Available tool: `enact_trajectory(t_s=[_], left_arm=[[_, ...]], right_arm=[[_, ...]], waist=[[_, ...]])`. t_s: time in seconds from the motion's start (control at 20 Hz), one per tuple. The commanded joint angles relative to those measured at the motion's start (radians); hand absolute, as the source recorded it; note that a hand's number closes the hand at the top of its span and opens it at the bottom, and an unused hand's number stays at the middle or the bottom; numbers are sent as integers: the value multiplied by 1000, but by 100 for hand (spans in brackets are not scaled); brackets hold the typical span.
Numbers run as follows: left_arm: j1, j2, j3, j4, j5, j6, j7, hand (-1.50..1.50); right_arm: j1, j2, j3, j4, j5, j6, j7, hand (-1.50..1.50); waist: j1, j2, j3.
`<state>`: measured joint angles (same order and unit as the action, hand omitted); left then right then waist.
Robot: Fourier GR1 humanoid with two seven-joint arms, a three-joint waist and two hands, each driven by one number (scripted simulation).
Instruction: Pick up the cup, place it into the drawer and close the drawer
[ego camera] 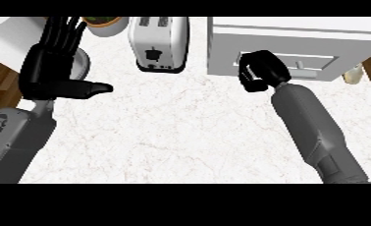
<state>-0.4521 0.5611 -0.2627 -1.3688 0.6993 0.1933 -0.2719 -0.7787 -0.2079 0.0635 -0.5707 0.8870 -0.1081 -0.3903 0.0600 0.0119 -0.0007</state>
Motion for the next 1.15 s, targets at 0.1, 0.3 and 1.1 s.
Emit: enact_trajectory(t_s=[0.1,0.3,1.1], left_arm=[[49,9,25,13,12,-75,-31,-150],[21,-9,21,18,12,-97,-29,-150],[22,-39,0,18,6,-118,-19,-150]], right_arm=[[-151,-51,-87,230,-26,13,-19,150],[-175,-63,-106,284,-41,18,-45,150],[-204,-153,-188,300,-119,76,-119,150]], waist=[[23,21,3],[25,27,4],[62,40,5]])
